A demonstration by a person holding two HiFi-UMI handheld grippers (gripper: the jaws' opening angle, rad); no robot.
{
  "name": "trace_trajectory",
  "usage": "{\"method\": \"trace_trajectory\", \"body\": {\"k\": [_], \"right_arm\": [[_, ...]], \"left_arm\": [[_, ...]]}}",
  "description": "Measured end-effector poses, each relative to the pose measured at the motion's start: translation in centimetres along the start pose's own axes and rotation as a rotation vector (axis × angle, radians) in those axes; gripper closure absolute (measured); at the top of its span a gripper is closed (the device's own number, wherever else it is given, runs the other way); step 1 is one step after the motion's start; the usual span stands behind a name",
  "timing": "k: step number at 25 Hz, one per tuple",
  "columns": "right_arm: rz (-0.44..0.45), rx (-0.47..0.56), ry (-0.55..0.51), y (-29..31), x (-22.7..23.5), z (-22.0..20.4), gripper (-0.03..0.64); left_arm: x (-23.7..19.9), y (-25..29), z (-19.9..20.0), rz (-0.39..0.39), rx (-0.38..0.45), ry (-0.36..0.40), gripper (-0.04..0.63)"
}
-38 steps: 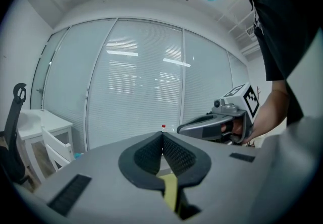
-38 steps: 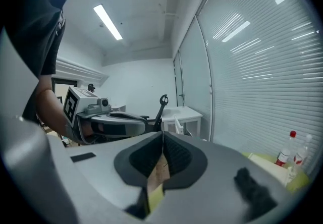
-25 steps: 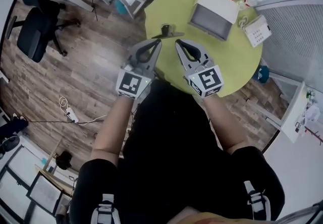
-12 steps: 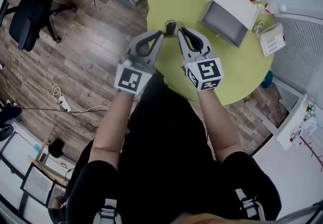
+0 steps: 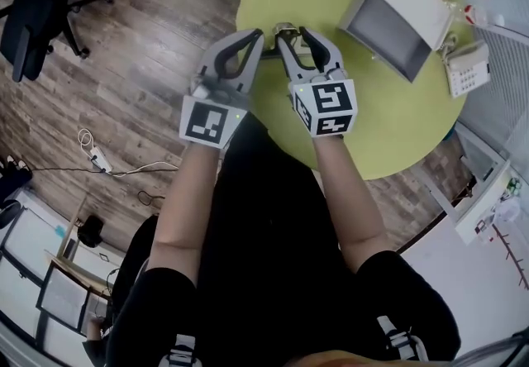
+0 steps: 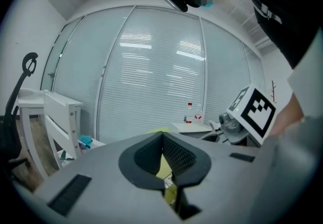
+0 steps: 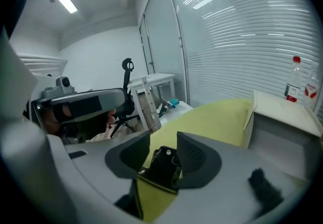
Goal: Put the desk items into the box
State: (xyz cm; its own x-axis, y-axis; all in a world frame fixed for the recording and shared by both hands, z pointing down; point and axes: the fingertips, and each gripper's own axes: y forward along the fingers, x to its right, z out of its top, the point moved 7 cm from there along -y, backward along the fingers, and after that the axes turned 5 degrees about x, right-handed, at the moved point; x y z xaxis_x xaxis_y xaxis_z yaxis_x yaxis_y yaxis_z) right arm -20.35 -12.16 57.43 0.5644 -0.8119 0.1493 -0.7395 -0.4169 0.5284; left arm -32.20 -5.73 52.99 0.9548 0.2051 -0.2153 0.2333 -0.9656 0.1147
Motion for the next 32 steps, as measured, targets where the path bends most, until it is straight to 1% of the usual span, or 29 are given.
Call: {"method": "trace_trajectory", "body": {"k": [6,11,13,17,21,27,32], "right_arm": [[-0.085,-0.053,-0.036,2.2,0.2,-2.4,0.394],[-0.104,-0.053,-0.031,3.1,0.3,-3.0,0.353],[-0.104,-0.063,-0.046,3.5,0.0,-3.1,0.347],[-0.106,-0.094,-0.026,3.8,-0.2,-4.1,0.337],[-0.116,-0.109,-0.027,4.2,-0.2,-4.4,0.336],[-0.071,-0.13,0.02,4.1,0.1,-4.2,0.342],[-0.059,-0.131,0.002,3.6,-0.1,-3.5,0.353]], "left_arm": [[-1.6,0.5,-2.4,0.022,-0.012,-0.021,0.586],[-1.9,0.9,-3.4,0.009,-0.019,-0.029,0.586],[-2.1,1.0,-3.7,0.006,-0.019,-0.031,0.586],[-2.0,1.2,-4.0,0.009,-0.018,-0.04,0.586],[-1.9,1.4,-4.2,0.002,-0.023,-0.038,0.586],[-1.8,1.0,-4.1,-0.004,-0.028,-0.039,0.586],[-1.4,0.8,-3.3,-0.012,-0.019,-0.031,0.586]]}}
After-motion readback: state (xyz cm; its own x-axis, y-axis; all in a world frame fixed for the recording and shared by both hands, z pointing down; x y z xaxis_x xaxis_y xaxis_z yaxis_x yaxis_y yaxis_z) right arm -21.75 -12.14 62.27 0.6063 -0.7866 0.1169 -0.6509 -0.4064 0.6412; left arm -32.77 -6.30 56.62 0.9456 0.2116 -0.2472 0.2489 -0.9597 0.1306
